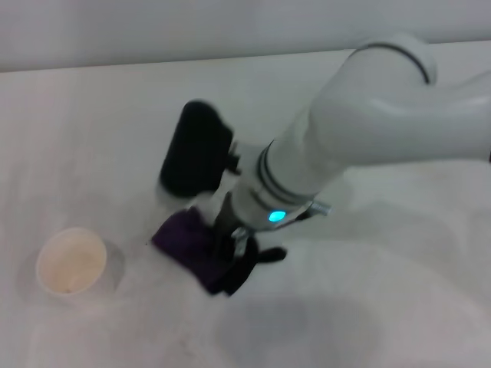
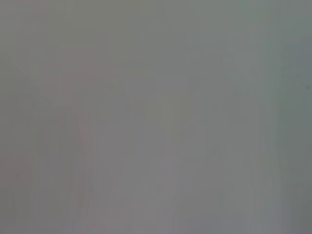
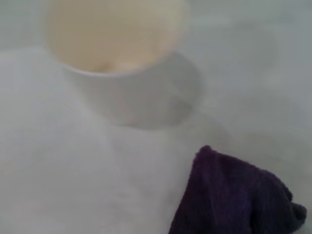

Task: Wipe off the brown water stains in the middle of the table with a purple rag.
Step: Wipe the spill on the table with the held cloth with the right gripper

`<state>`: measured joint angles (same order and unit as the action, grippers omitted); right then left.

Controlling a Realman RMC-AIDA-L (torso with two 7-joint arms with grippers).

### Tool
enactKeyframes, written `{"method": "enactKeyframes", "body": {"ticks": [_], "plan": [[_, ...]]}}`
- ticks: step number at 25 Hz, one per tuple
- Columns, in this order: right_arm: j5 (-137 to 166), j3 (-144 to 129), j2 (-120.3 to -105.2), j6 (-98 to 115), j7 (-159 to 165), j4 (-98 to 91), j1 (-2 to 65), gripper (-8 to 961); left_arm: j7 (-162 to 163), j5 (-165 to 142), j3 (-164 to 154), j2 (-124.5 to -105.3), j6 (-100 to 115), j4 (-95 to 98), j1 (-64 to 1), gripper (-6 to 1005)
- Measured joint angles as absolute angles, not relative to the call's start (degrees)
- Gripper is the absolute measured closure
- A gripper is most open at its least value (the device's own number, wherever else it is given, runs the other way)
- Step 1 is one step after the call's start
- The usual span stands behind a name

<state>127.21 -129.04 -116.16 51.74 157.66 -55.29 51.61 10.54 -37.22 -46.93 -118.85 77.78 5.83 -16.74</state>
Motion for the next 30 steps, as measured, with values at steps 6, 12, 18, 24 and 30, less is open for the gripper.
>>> {"method": "enactKeyframes", "body": {"ticks": [6, 12, 18, 24, 30], "plan": [[133.1, -118.4, -115.7, 56.5, 157.5, -53.5, 50.0, 855, 10.5, -37.2, -47.0, -118.81, 77.8, 6.0, -17.0, 122], [136.4, -111.4, -115.52, 59.9, 157.2, -53.2, 48.5, 854, 10.5, -37.2, -46.9, -118.7, 77.4, 6.0, -17.1, 122], [142.9, -103.4, -115.43, 62.4, 156.8, -54.6, 46.0, 852, 10.5, -37.2, -46.9, -118.72, 76.9, 6.2, -17.5, 122], [145.6, -100.5, -115.47, 60.0, 154.6, -59.6, 41.7, 850, 10.5, -37.2, -46.8, -118.66, 76.3, 6.2, -17.5, 122], [145.3, -99.7, -115.67, 59.0, 152.4, -63.9, 39.5, 848, 10.5, -37.2, -46.8, -118.65, 75.5, 6.3, -17.6, 121]]}}
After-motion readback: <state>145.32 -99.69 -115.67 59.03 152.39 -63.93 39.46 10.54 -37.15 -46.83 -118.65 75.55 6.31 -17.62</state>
